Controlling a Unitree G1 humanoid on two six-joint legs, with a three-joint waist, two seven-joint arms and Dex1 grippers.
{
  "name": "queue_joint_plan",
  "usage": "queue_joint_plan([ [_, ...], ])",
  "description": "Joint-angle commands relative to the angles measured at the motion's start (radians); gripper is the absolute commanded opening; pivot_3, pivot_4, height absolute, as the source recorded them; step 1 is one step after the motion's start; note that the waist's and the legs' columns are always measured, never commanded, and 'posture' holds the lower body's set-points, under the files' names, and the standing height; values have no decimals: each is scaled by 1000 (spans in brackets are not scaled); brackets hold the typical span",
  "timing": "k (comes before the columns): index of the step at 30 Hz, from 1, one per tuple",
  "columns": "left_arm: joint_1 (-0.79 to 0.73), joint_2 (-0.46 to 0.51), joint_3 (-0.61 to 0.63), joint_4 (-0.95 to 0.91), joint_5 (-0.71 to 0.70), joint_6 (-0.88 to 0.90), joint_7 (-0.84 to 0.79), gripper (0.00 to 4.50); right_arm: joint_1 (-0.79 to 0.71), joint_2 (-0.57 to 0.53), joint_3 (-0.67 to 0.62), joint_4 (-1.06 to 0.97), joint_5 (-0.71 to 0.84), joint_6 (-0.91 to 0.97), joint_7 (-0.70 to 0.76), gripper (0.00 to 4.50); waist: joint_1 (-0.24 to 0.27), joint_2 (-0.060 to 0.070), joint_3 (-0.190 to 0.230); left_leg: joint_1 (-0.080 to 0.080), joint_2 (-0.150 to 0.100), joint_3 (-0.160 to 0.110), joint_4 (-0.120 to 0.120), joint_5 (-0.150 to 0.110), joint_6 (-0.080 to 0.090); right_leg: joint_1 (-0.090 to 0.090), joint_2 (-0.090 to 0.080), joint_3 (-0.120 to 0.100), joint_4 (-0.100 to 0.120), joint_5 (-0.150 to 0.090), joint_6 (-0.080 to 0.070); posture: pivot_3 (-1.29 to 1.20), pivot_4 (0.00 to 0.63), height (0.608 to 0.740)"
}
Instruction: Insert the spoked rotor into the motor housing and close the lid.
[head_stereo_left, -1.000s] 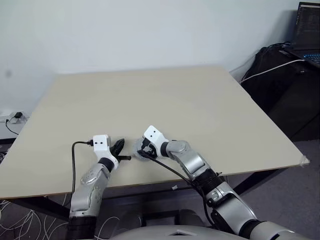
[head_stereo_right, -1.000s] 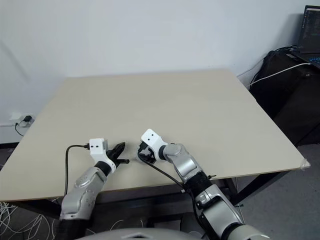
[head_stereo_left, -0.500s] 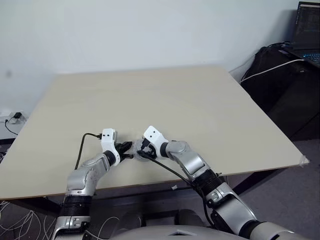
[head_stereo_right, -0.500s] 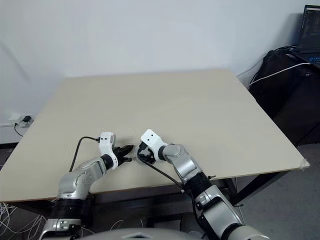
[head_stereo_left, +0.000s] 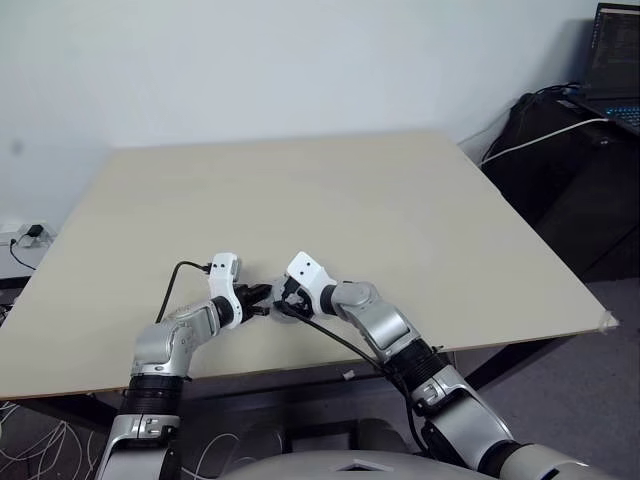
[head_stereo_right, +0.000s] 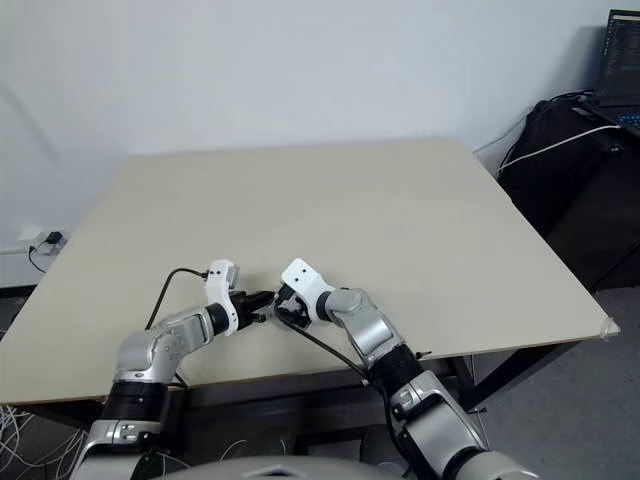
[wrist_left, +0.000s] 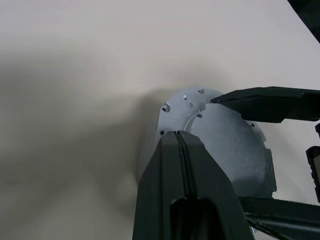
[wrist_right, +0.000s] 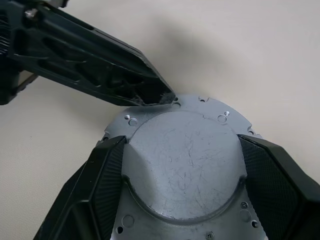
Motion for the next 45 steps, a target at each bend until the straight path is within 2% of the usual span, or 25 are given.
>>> queue_joint_plan([
  [1, -49, 15, -23, 21, 10, 16, -22, 0, 0, -9, -5, -6, -13, 18, -10, 3194, 0, 0, 0, 0, 0, 0, 0, 0, 0, 0, 0, 0, 0, 0, 0, 0, 0, 740],
  [17, -68, 20, -60, 41, 28, 78, -24, 0, 11, -15, -8, -31, -4, 30, -4, 3194, 2, 0, 0, 0, -1, -1, 0, 0, 0, 1, 0, 0, 0, 0, 0, 0, 0, 740],
  [21, -65, 22, -61, 39, 29, 77, -27, 0, 8, -10, -22, -26, 10, 18, -2, 4481, 1, -1, 0, 1, -1, -1, -1, 0, -1, 1, 0, 0, 0, 0, 0, 0, 0, 740],
  [31, -57, 29, -69, 35, 30, 70, -35, 0, 17, -16, -82, -97, 41, -19, -7, 4481, 1, -1, 0, 1, 0, -1, -1, -1, -2, 1, 0, 0, 0, 0, 0, 0, 0, 740],
  [40, -52, 29, -72, 31, 34, 66, -47, 0, 85, -152, -189, -294, 105, 36, 18, 4481, 2, -2, 0, 0, 0, -1, -1, -1, -2, 1, 0, 0, -1, -3, 5, 0, 0, 740],
  [43, -52, 23, -73, 28, 39, 65, -52, 0, 114, -164, -250, -331, 141, 108, -9, 4481, 2, -2, 0, 0, 0, -1, -1, -1, -2, 1, 0, 0, -1, -4, 4, 0, 0, 740],
  [45, -53, 21, -76, 27, 42, 64, -57, 0, 130, -121, -325, -364, 216, 238, -42, 4481, 2, -2, 0, 0, 0, -1, -1, -1, -1, 1, -1, 0, -1, -4, 4, 0, 0, 740],
])
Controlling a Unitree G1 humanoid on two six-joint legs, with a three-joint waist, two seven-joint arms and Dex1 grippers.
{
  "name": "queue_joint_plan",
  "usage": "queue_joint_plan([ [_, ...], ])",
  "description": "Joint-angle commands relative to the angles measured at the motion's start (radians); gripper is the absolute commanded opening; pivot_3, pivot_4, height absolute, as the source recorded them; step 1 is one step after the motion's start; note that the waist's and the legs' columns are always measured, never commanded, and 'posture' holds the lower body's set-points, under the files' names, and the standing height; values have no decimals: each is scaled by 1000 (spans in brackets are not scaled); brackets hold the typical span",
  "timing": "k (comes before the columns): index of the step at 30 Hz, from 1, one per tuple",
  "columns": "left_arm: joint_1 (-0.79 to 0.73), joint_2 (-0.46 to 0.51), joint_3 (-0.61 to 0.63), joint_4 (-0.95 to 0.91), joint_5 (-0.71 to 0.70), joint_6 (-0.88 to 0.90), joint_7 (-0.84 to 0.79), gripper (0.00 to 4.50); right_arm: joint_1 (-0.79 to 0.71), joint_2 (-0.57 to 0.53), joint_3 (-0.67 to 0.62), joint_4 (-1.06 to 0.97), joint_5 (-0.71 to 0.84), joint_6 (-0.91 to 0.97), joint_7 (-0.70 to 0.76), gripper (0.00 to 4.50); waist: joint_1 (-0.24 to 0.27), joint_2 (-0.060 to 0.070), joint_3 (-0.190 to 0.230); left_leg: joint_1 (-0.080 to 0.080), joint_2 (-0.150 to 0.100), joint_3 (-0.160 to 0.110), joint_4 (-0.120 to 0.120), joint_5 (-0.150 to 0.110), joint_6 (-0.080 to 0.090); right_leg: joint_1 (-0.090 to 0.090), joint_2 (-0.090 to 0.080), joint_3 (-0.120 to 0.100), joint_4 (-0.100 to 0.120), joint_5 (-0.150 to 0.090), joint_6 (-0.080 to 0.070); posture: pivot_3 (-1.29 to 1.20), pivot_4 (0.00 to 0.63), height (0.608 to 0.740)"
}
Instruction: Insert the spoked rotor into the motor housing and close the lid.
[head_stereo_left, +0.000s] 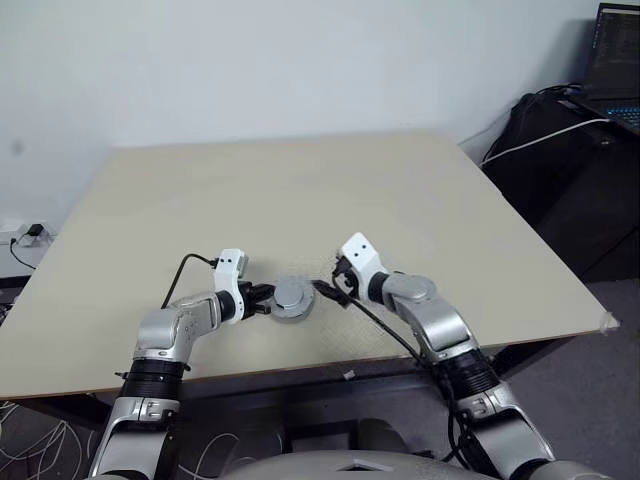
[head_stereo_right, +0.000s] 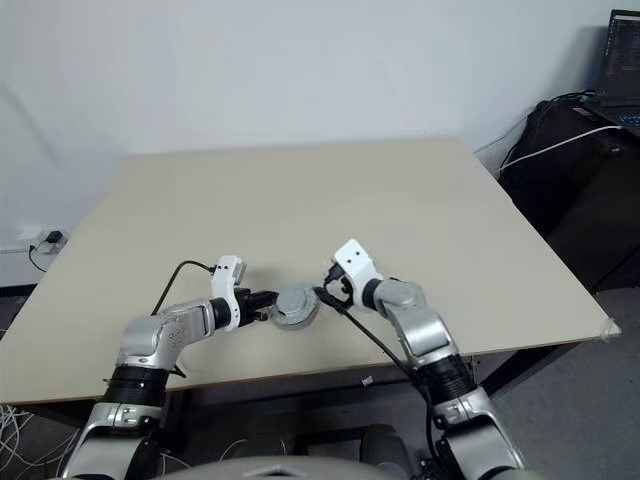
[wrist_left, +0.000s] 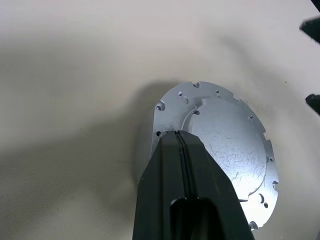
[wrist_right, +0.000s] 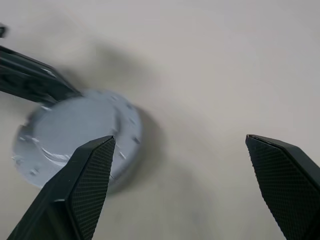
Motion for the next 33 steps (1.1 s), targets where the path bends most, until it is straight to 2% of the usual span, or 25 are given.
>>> queue_joint_plan([
  [1, 3, -6, -33, -4, 4, 6, -20, 0, 4, 71, -131, -97, 122, 190, -61, 4481, 0, 0, 0, 0, 0, 0, 0, 0, 0, 0, 0, 0, 0, 0, 0, 0, 0, 740],
  [5, 3, -6, -34, -6, 10, 4, -29, 0, 10, 178, -244, -162, 259, 441, -114, 4481, 2, 0, 0, -1, 1, 0, 0, 0, 0, -1, 0, 0, 0, 1, 0, 0, 0, 740],
  [12, 5, -5, -38, -8, 14, 1, -33, 0, -38, 293, -358, -80, 324, 677, -244, 4481, 2, 0, 0, -1, -1, 0, 0, -1, -1, -1, -1, 0, 0, 2, -3, 0, 0, 740],
  [21, 9, -4, -38, -13, 15, 0, -33, 0, -113, 355, -499, 77, 375, 764, -308, 4481, 1, 0, 0, -1, -1, 0, 0, -1, -1, -1, -1, 0, 0, 3, -3, 0, 0, 740],
  [33, 17, -5, -35, -15, 14, -5, -34, 0, -155, 395, -565, 189, 417, 745, -348, 4481, -1, 1, 0, -1, 0, 0, 0, -1, 0, -1, -1, 0, 0, 1, 0, 0, 0, 740],
])
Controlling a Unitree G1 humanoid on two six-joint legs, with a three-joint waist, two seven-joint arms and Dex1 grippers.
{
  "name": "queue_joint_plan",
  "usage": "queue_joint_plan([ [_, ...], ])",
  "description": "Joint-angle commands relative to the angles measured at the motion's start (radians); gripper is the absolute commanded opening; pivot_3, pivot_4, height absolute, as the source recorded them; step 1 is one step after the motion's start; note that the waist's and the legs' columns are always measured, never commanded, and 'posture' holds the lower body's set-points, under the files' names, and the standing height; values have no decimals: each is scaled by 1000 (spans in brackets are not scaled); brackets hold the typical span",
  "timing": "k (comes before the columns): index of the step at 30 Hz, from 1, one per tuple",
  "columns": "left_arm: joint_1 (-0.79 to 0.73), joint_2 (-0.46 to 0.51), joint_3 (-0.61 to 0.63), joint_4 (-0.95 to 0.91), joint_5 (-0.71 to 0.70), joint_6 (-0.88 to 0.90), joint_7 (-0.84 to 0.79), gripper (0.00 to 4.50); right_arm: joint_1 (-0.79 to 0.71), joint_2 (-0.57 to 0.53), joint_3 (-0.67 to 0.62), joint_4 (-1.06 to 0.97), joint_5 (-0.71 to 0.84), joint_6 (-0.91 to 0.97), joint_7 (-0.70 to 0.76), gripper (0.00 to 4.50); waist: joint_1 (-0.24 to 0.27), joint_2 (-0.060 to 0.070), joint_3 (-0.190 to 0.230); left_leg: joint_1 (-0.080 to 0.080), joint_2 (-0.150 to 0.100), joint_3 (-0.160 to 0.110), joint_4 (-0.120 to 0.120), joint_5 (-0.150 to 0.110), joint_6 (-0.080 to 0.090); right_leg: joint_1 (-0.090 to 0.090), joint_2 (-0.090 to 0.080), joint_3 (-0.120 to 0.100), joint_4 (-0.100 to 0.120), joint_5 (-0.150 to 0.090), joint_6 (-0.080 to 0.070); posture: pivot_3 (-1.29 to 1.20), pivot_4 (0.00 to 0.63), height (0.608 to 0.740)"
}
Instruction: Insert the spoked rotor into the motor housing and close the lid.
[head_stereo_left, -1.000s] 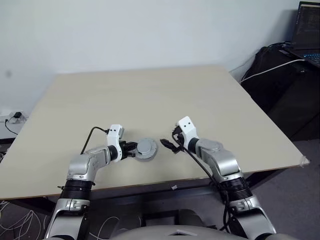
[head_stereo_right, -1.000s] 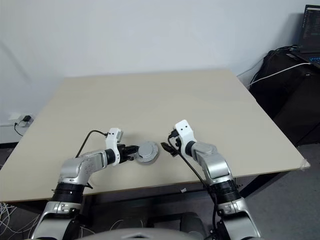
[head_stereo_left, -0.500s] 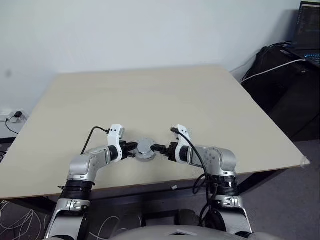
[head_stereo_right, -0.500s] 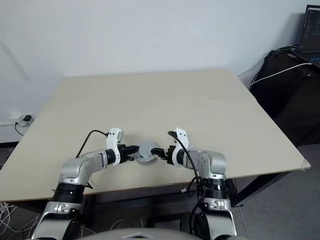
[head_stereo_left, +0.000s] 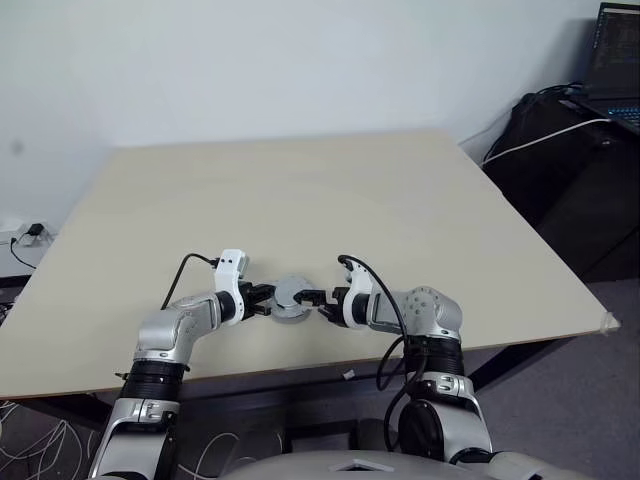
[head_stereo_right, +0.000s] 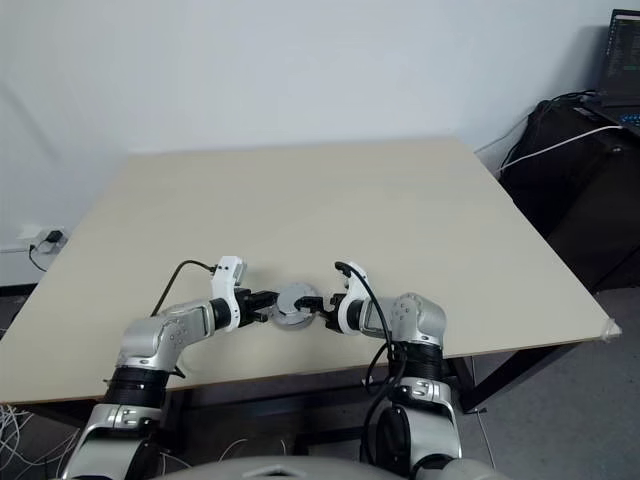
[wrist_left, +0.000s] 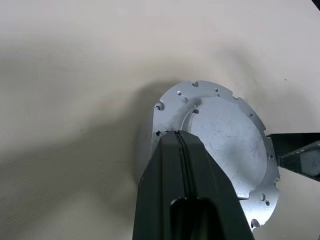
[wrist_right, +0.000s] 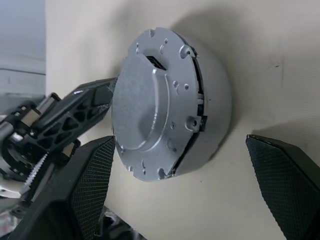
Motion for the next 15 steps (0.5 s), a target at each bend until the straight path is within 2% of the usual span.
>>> queue_joint_plan([
  [1, 10, -7, -28, -10, -2, 12, -17, 0, -29, 34, -34, 23, 36, -9, -17, 4481, 0, 0, 0, 0, 0, 0, 0, 0, -1, 0, 0, 0, 0, 0, 0, 0, 0, 740],
  [8, 15, -6, -27, -16, -3, 14, -18, 0, -40, 79, -85, 69, 97, -19, -61, 4481, -7, 1, -1, 0, 0, 0, 0, -1, -1, 0, 0, 0, 0, -1, 1, 0, 0, 740],
  [15, 15, -4, -25, -17, -2, 15, -18, 0, -44, 110, -78, 77, 158, -31, -102, 4481, -10, 1, -1, 0, 0, 0, 0, -1, -1, 0, 0, 0, 0, -1, 1, 0, 0, 740],
])
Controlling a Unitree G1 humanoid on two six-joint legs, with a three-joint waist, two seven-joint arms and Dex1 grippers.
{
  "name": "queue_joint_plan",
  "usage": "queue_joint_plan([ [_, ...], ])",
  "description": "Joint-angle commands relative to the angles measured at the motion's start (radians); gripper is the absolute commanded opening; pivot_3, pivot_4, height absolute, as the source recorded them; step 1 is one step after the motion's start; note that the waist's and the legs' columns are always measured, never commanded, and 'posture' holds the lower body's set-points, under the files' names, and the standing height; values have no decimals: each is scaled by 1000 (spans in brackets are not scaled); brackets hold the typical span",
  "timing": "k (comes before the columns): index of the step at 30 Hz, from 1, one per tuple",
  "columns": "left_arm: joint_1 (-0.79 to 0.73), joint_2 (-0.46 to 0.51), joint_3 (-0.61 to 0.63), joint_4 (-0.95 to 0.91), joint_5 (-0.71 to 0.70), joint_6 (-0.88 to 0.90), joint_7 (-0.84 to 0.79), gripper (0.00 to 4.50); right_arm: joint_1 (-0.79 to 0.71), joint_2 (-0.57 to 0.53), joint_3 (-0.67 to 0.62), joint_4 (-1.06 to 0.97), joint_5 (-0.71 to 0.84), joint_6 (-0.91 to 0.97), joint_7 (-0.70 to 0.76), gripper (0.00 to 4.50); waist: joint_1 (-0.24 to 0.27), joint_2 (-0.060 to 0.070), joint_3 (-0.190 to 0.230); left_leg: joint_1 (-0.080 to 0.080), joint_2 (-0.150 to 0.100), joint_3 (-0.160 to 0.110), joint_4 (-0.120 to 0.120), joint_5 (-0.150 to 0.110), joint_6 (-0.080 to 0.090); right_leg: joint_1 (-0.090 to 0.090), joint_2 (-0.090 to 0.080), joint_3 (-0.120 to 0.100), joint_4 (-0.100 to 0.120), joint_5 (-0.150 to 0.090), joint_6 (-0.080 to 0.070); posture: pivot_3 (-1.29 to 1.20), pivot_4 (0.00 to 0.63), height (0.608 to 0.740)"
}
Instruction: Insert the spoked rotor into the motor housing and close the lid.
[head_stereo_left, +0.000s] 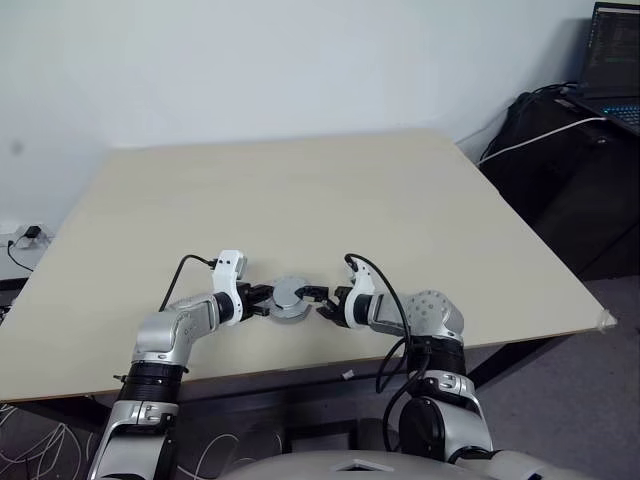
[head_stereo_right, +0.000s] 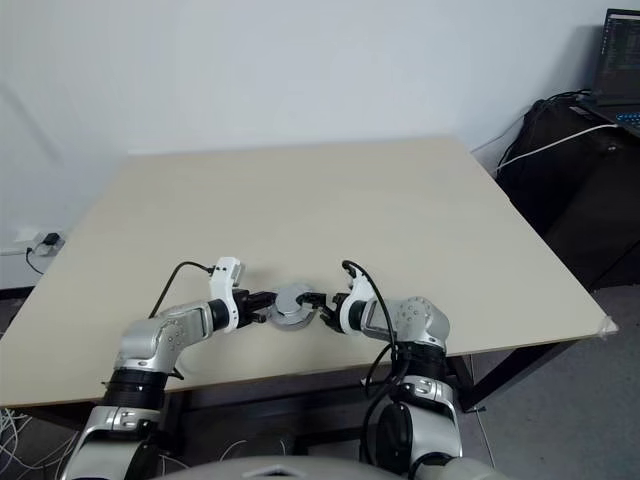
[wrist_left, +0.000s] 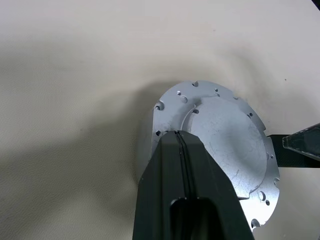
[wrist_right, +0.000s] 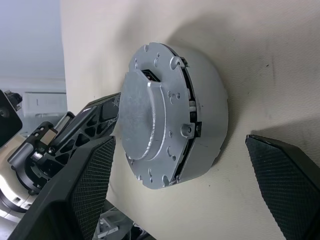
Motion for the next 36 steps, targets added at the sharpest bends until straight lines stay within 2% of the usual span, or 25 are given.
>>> queue_joint_plan([
  [1, 6, -5, -33, -11, -1, 17, -17, 0, -39, 106, 5, 11, 39, -11, -23, 4481, -1, 0, 0, 0, 0, 0, 0, 0, 0, 0, 0, 0, 0, 0, 0, 0, 0, 740],
  [17, 11, -7, -31, -15, -1, 18, -14, 0, -46, 126, 33, 24, 133, -31, -64, 4481, -2, 1, 0, 0, 0, 0, -1, 0, 0, 0, 0, 0, -1, 0, 0, 0, 0, 740],
  [32, 16, -7, -29, -29, -2, 25, -10, 0, -60, 108, 9, 129, 234, -105, -40, 4481, -13, 1, 1, -1, 1, 0, -1, 0, 0, -1, 0, 0, -1, 0, 0, 0, 0, 740],
  [36, 20, -9, -28, -33, -4, 26, -8, 0, -44, 97, -2, 112, 261, -99, -42, 3595, -15, 1, 2, -1, 1, 0, -1, 0, 0, -1, 0, 0, -1, 0, 1, 0, 0, 740],
])
